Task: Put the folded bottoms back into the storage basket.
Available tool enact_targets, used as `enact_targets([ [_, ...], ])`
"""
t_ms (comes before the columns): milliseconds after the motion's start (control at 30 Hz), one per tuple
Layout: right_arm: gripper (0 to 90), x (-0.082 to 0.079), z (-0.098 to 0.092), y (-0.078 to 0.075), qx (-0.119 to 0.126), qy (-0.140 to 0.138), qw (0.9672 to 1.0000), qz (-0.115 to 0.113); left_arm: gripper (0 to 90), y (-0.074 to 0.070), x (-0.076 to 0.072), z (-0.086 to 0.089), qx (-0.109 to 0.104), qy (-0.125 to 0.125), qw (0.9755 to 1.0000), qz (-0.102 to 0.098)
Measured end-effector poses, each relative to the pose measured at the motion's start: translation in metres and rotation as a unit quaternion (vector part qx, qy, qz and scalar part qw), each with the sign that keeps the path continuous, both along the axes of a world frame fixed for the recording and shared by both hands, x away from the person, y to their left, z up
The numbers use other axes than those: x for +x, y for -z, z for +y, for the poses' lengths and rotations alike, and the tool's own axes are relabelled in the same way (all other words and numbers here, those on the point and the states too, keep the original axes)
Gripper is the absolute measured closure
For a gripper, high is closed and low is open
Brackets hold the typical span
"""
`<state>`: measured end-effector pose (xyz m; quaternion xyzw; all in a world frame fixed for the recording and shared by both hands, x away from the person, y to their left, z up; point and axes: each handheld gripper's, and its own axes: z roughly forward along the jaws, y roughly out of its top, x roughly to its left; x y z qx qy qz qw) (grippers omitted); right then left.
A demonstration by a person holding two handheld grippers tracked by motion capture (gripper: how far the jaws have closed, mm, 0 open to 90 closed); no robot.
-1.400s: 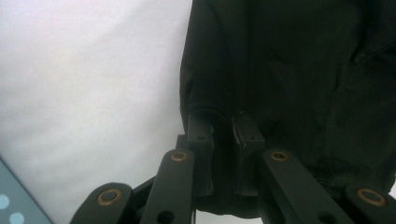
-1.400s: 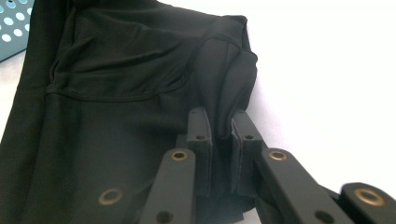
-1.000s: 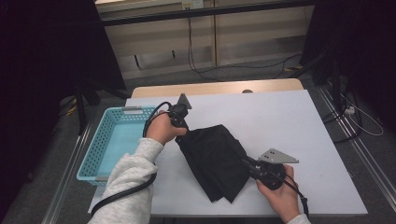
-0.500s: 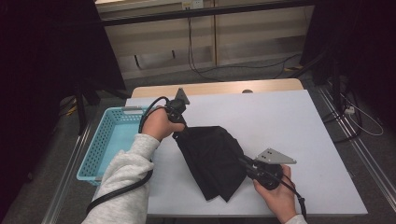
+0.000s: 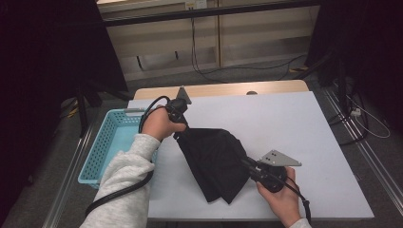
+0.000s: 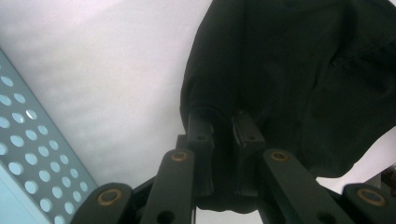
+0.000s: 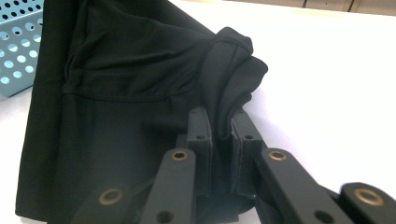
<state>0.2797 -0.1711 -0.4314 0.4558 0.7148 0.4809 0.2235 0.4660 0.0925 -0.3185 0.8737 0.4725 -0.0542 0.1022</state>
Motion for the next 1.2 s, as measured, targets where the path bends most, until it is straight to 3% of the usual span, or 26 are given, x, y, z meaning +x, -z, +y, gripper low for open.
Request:
enact_targets([
  [667, 81.0, 0.002, 0.009, -0.008, 0.010, 0.003, 0.9996, -0.027, 80.5, -0.024, 0.004, 0.007, -0.001, -0.008, 0.9999, -0.007],
  [1033, 81.0, 0.004, 0.018, -0.012, 0.015, -0.001, 0.9990, -0.041, 80.7, -0.041, 0.005, 0.014, 0.010, -0.005, 0.9998, -0.018],
  [1200, 81.0, 0.005, 0.023, -0.014, 0.014, -0.003, 0.9988, -0.046, 80.7, -0.049, 0.005, 0.016, 0.025, -0.009, 0.9995, -0.017],
])
